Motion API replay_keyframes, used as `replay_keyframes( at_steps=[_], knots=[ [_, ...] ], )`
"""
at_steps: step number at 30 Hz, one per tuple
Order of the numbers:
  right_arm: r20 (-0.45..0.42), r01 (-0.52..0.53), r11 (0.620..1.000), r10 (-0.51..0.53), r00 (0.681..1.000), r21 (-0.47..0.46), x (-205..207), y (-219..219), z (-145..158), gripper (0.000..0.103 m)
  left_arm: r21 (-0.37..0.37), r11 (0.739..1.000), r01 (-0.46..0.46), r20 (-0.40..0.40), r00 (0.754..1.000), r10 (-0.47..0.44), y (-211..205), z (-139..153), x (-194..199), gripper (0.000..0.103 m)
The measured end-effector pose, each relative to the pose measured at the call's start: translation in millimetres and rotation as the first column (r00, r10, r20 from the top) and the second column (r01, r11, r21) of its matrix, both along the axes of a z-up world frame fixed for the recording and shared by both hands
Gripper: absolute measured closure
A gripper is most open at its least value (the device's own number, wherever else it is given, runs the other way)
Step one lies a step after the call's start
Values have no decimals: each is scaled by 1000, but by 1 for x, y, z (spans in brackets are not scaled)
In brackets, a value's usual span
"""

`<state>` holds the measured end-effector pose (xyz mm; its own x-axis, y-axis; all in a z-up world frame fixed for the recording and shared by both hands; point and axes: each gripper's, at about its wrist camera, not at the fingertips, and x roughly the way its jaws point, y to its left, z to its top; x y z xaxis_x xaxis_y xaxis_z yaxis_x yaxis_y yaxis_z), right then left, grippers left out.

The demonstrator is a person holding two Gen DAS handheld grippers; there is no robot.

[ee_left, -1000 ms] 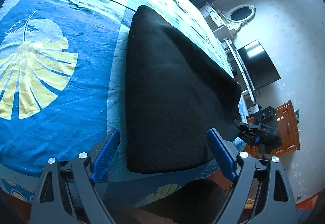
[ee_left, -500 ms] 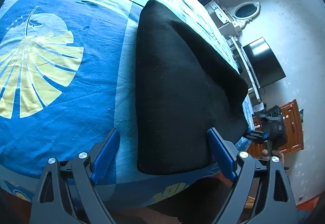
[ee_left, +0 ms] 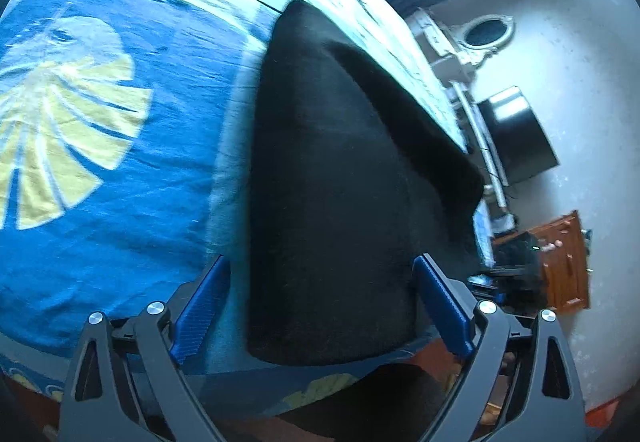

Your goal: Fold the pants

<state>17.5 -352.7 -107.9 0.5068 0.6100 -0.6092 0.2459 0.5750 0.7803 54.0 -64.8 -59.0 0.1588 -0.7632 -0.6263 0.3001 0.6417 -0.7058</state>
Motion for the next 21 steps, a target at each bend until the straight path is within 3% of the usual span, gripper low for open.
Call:
replay_keyframes(
  at_steps=[2,3,4,6,9,13,15,17,19,21],
  knots=[
    [5,6,1000,-6,1000,6,-1,-5,2,59,6,999,35,10,999,-35,-5,2,-2,18],
    [13,11,1000,-11,1000,19,-1,-9,3,62,36,998,54,32,998,-55,-9,5,-4,35],
    [18,9,1000,-9,1000,11,-2,-9,6,65,75,995,59,52,997,-63,-11,7,-5,38],
    [23,2,1000,-1,1000,-24,-1,-10,10,68,83,994,70,70,995,-76,-10,8,-6,53],
    [21,-13,999,14,1000,-51,-2,-7,12,69,54,997,56,25,998,-57,-4,4,-2,61],
    [23,-25,1000,26,999,-13,-2,-8,-3,64,63,995,74,39,996,-76,-5,-4,-1,58],
    [55,-53,998,54,997,-32,-1,-6,4,54,51,995,88,67,994,-92,-3,-1,-2,51],
    [72,-51,992,59,996,-114,-2,-8,18,28,43,994,100,98,990,-104,0,8,-3,44],
    [109,-12,992,26,994,-129,-5,-20,28,11,18,995,98,141,985,-99,10,18,-2,28],
    [129,14,995,0,992,-104,-1,-26,31,11,-37,997,75,190,979,-67,25,25,2,24]
  ],
)
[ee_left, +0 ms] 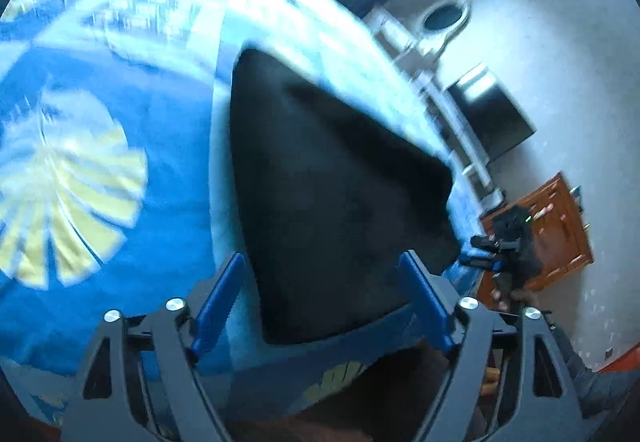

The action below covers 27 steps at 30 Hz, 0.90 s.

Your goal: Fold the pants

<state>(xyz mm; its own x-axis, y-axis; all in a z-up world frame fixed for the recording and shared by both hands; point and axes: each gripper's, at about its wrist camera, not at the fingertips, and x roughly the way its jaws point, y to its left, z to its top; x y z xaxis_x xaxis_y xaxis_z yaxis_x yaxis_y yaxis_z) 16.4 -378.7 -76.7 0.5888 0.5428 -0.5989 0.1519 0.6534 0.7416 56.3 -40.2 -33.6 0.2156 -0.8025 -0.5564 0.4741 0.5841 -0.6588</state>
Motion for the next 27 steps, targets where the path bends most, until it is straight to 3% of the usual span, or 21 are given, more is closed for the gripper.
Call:
replay_keyframes(
  at_steps=[2,8,11,20,27],
  knots=[
    [-5,5,1000,-5,1000,26,15,-3,-5,11,-7,1000,-27,4,1000,27,8,-3,11,22],
    [20,-19,995,17,1000,94,74,6,-19,11,29,997,-72,-81,994,74,-4,-32,63,22],
    [34,0,994,-4,999,110,96,4,-21,8,33,997,-67,-53,996,68,-12,-35,78,22],
    [56,27,991,-34,998,127,109,-11,-28,8,60,998,4,-41,999,-2,-52,-34,123,22],
    [66,22,985,-34,997,169,115,-20,-33,8,56,998,12,-45,999,-10,-53,-38,127,20]
  ],
)
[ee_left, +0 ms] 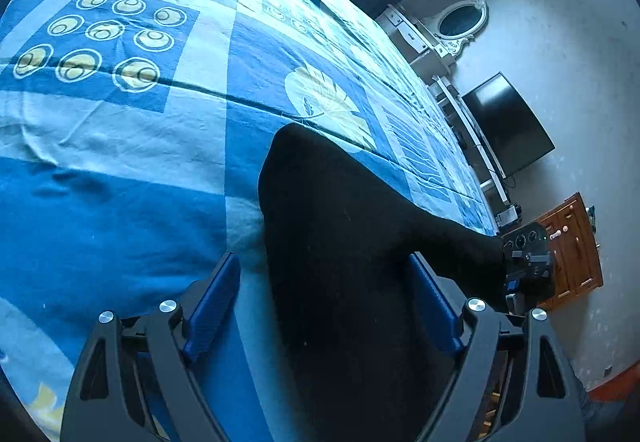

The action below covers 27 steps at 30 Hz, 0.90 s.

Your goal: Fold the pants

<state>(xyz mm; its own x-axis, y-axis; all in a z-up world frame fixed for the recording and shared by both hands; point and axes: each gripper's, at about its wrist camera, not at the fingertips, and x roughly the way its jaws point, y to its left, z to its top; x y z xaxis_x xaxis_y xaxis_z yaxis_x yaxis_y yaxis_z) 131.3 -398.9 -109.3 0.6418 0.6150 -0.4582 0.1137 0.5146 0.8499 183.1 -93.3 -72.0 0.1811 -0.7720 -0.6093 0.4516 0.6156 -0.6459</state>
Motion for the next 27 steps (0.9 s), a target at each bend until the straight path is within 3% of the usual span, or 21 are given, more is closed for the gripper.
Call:
replay_keyframes(
  at_steps=[1,3,4,5,7,9,11,27],
  knots=[
    [-2,-4,1000,3,1000,-9,1,0,0,9,3,1000,3,7,1000,-3,5,1,-3,20],
    [-23,4,999,-5,1000,-46,2,1,0,23,19,1000,9,20,1000,-10,4,3,-5,20],
    [-40,0,998,-3,999,-64,2,1,-1,42,27,1000,12,24,1000,-13,4,4,-6,20],
    [-54,-1,998,-3,999,-61,4,1,-5,51,31,999,13,24,1000,-14,5,6,-7,20],
    [-60,7,999,-10,998,-50,2,-2,-9,56,61,998,15,29,999,-16,4,7,-8,28],
    [-59,6,998,-9,998,-59,1,-2,-10,57,77,996,37,24,999,-39,0,9,-9,50],
    [-61,9,998,-13,998,-65,1,-2,-11,59,87,996,29,23,999,-31,-3,10,-12,55],
    [-41,32,991,-38,998,-132,-1,7,-3,63,192,981,-24,144,990,-4,-15,22,-27,70]
  ],
)
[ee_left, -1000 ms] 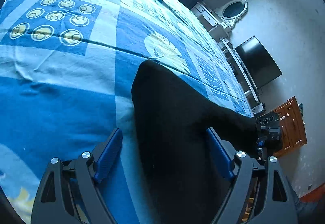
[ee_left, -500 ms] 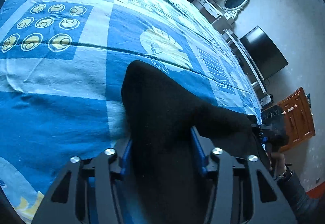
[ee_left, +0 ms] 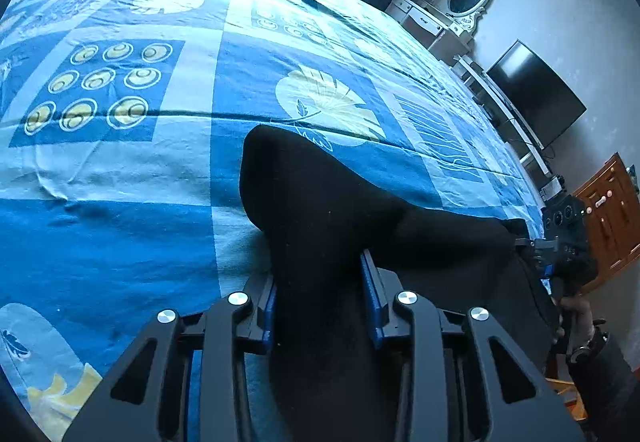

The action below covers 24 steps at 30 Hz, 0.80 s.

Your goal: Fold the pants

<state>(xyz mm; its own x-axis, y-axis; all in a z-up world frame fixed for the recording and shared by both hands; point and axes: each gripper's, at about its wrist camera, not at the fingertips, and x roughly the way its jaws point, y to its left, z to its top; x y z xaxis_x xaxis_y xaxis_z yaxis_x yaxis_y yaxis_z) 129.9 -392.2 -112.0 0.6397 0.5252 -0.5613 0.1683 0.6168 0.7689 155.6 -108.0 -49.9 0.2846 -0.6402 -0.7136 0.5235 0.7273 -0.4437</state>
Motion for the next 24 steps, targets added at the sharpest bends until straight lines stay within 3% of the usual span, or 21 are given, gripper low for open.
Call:
replay_keyframes(
  at_steps=[7,24],
  knots=[
    [4,-2,1000,2,1000,-30,2,3,6,65,26,999,-19,55,998,17,-4,7,-3,75],
    [34,-22,998,24,999,-51,29,17,14,68,12,998,-65,60,996,64,12,13,14,78]
  ],
)
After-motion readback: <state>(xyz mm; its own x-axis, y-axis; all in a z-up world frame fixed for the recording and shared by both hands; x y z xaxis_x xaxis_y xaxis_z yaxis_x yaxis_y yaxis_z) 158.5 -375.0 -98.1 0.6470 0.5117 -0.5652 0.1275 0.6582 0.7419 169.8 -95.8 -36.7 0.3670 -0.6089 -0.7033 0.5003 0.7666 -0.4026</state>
